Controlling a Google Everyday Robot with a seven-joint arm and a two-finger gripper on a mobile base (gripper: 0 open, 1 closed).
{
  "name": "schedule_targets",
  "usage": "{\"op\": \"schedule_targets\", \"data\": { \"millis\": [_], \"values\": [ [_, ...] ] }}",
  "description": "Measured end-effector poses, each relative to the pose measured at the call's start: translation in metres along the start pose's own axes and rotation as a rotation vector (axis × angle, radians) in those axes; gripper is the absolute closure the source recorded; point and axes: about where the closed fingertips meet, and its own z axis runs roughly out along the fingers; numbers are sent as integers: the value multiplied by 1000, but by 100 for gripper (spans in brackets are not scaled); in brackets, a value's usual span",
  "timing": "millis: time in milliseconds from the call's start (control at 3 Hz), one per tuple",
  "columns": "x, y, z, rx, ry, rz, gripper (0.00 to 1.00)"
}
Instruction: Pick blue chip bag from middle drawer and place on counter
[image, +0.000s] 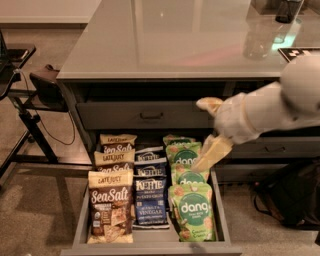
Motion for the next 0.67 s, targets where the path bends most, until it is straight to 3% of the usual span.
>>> {"op": "schedule_targets", "data": {
  "millis": [333, 667],
  "values": [
    [3, 2, 52, 27, -97, 22, 0],
    [20, 4, 111, 21, -130, 68, 0]
  ]
}}
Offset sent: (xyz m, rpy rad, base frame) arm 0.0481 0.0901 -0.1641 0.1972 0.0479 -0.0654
